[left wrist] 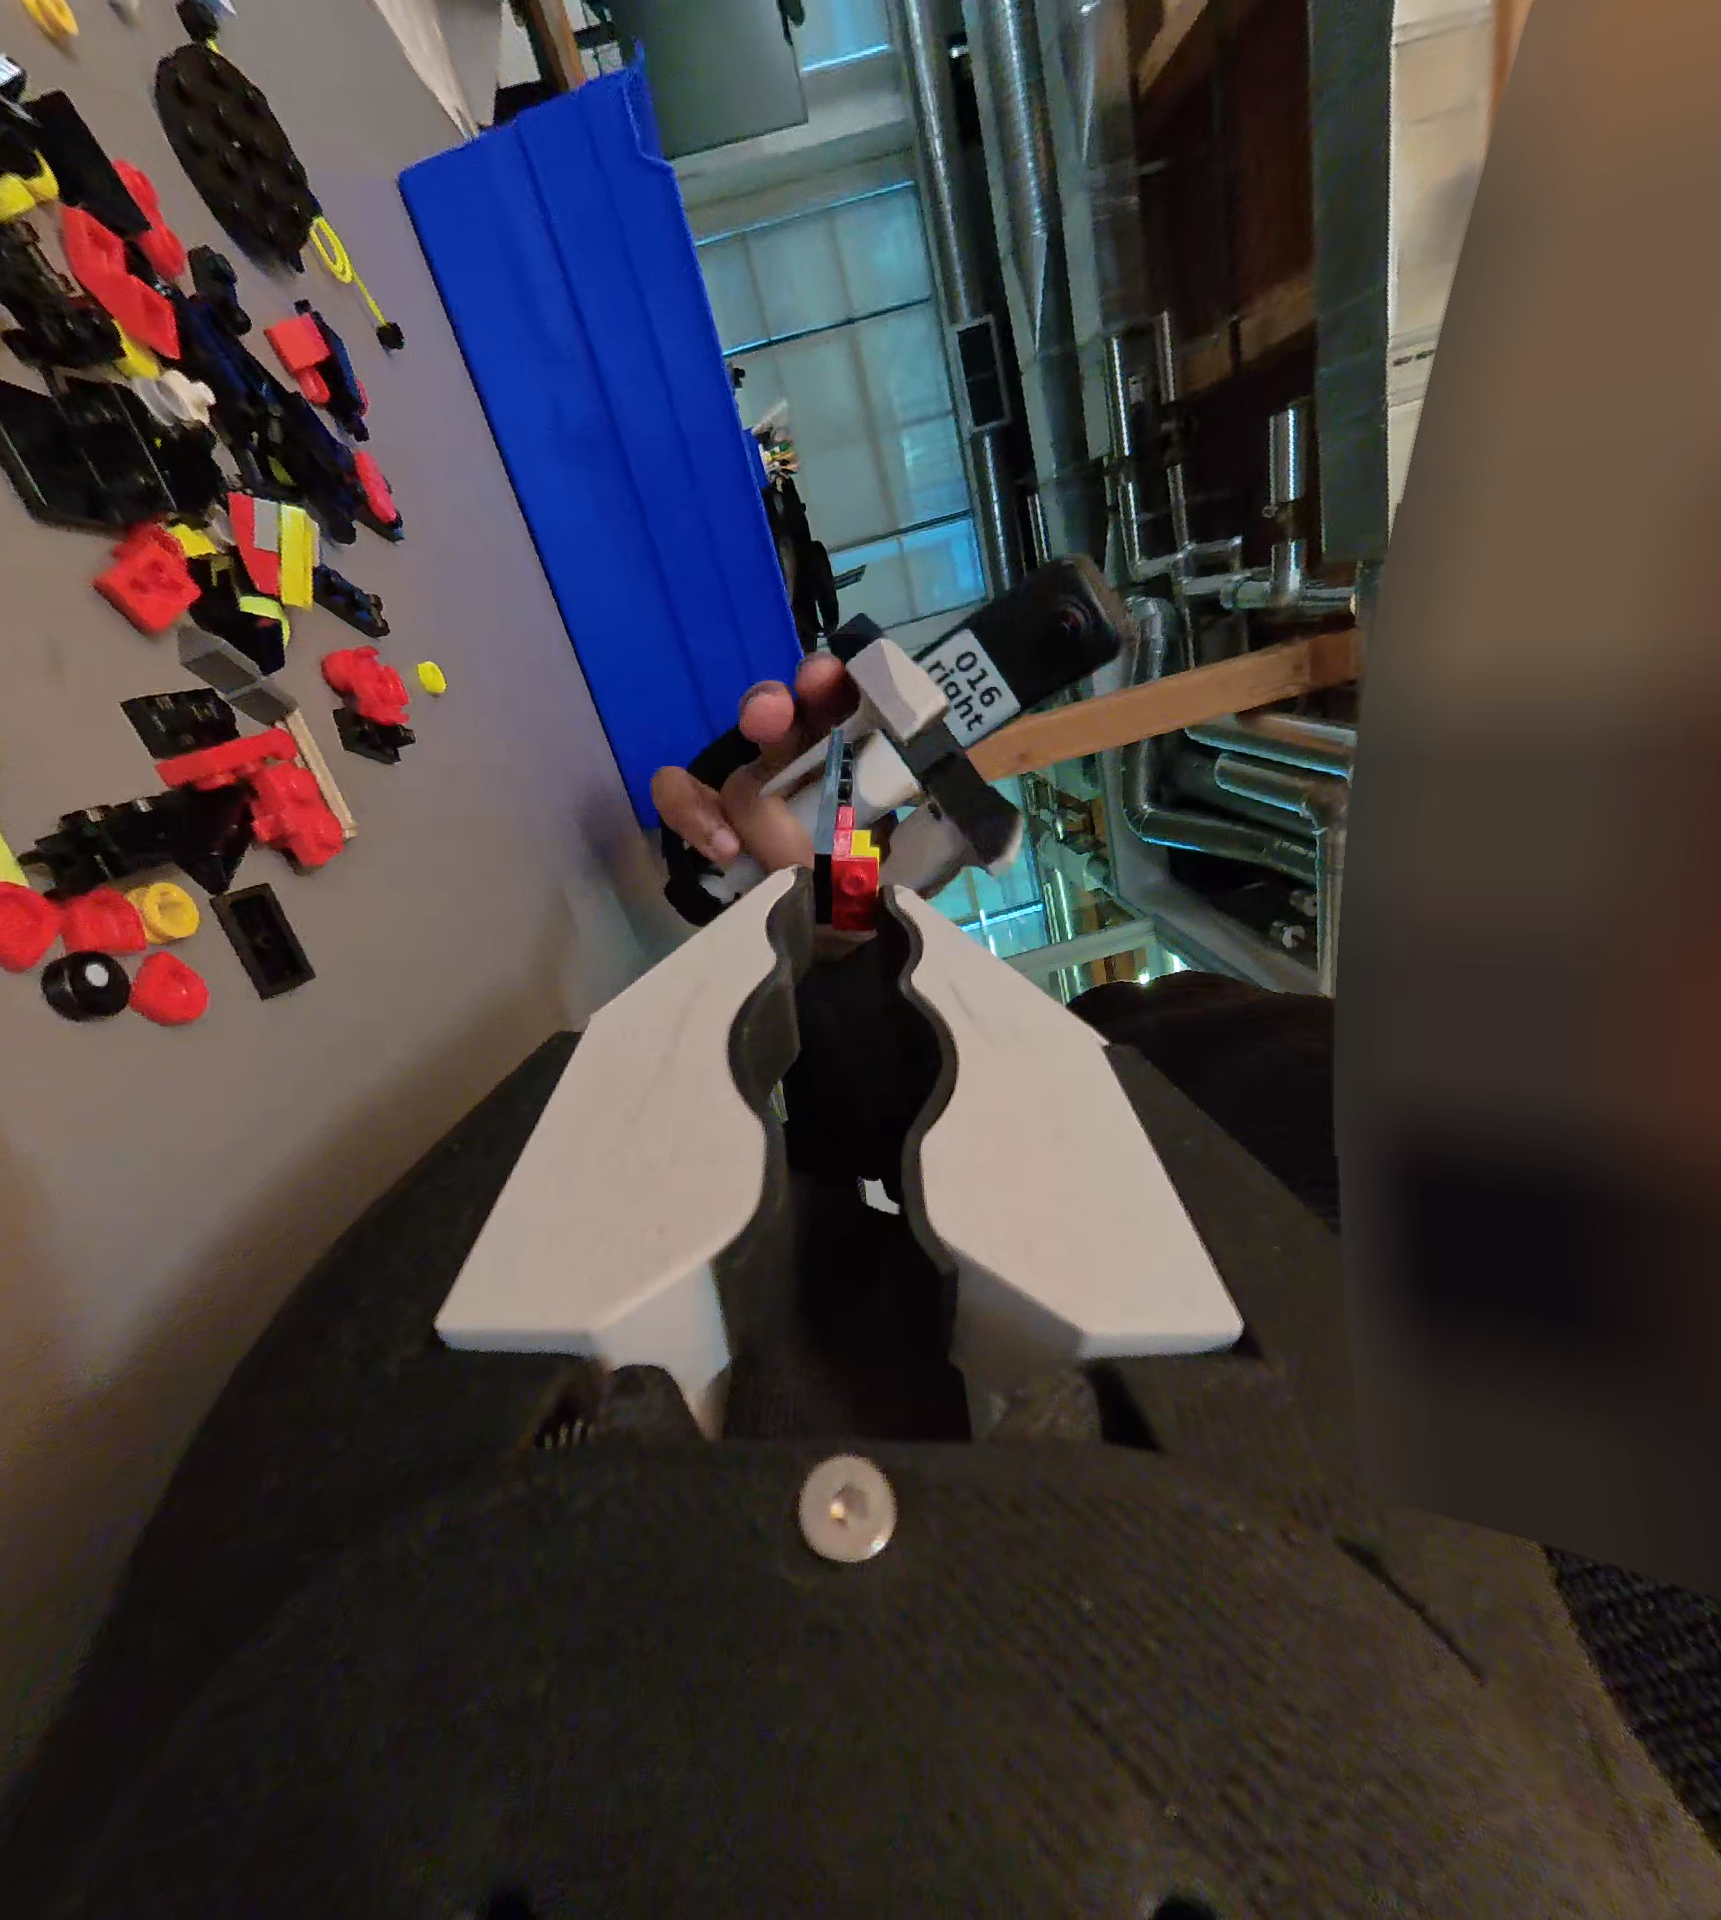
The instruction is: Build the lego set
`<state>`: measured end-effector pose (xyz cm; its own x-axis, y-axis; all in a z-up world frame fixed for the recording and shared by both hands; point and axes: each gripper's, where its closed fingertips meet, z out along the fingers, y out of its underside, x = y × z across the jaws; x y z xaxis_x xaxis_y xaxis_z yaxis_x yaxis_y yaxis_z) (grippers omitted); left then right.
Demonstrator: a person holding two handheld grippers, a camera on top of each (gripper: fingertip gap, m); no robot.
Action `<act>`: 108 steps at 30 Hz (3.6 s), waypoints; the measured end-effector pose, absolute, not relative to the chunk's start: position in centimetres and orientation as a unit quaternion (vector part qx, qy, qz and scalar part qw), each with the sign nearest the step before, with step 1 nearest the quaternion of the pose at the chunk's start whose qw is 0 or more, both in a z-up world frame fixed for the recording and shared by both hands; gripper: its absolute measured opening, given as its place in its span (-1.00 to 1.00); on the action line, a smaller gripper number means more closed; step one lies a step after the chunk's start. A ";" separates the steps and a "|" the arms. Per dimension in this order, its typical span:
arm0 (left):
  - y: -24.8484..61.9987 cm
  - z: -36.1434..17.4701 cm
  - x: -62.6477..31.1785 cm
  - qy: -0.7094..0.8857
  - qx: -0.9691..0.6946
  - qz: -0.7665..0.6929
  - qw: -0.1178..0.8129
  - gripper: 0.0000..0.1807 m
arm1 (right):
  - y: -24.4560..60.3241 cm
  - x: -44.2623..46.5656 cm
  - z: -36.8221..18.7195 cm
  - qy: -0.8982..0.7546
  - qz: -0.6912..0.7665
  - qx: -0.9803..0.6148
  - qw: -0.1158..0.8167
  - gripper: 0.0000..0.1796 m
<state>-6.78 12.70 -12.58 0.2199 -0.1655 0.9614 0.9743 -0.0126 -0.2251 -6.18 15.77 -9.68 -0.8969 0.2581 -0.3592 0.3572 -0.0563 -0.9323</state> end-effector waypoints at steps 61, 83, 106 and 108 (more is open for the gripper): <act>13.8 -14.7 -1.0 -0.330 -0.606 -0.553 0.467 -0.92 | 12.8 -1.8 -15.0 0.837 -0.528 -0.029 -0.142 -0.84; 14.1 -17.6 -0.6 -0.343 -0.693 -0.466 0.431 -0.94 | 12.9 -1.5 -18.0 0.885 -0.380 -0.122 -0.240 -0.85; 13.7 -15.7 -2.5 -0.364 -0.616 -0.515 0.472 -0.92 | 13.1 -3.2 -15.8 0.848 -0.500 0.008 -0.176 -0.65; 13.7 -15.7 -2.4 -0.361 -0.617 -0.517 0.470 -0.92 | 13.1 -3.1 -16.0 0.850 -0.498 0.007 -0.174 -0.69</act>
<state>-2.37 13.68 -15.71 0.2039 -0.0408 0.9781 0.9323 -0.2969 -0.2067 -3.15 13.12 -15.97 -0.9397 0.1842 0.2882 -0.1615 0.5038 -0.8486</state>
